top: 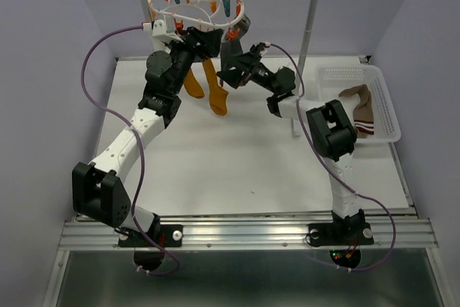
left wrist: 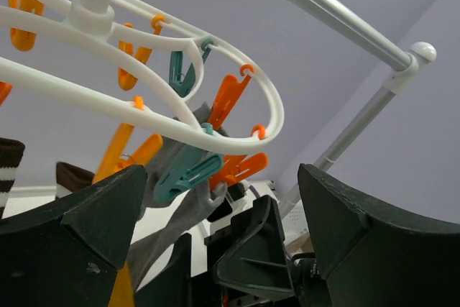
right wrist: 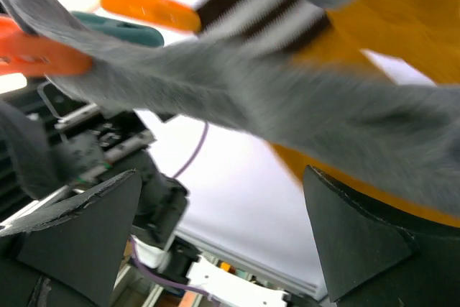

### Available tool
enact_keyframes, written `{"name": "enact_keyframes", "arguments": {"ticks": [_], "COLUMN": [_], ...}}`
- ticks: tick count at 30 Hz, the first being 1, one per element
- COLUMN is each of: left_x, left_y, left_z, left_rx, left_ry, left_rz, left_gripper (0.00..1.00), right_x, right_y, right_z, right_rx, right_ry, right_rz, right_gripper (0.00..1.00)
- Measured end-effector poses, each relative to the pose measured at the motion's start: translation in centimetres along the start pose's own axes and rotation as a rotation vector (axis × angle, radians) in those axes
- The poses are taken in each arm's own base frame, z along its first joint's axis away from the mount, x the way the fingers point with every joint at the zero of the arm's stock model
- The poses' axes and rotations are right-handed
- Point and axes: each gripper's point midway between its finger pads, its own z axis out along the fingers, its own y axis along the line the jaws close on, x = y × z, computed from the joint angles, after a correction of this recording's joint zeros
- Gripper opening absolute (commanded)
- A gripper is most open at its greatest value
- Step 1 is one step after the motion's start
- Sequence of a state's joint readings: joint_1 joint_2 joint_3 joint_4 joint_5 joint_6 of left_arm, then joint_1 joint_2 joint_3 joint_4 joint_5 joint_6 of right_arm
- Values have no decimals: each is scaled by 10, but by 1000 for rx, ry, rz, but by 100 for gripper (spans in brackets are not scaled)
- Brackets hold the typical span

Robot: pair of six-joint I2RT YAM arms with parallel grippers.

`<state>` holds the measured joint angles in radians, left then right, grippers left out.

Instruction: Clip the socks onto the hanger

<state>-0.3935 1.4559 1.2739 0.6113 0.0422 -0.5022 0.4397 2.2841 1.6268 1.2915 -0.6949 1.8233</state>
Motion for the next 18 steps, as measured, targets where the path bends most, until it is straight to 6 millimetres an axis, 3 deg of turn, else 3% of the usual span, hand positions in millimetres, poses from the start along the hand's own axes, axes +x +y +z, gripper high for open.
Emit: {"name": "enact_keyframes", "arguments": {"ticks": [3, 6, 14, 18], "left_x": [-5, -10, -18, -22], "left_y": [-5, -9, -19, -17], "left_z": [-5, -11, -29, -48], "left_rx": [10, 19, 37, 13], "left_ry": [-1, -3, 18, 31], "left_rz": [4, 7, 28, 50], "left_gripper": [99, 99, 99, 99], "right_x": [5, 7, 8, 3], "right_y": [-16, -17, -7, 12], "right_z": [-11, -15, -31, -50], "right_rx": [45, 74, 244, 360], "right_ry": [-14, -28, -103, -184], "right_rz": [-35, -94, -373, -576], "right_gripper": [100, 100, 100, 100]}}
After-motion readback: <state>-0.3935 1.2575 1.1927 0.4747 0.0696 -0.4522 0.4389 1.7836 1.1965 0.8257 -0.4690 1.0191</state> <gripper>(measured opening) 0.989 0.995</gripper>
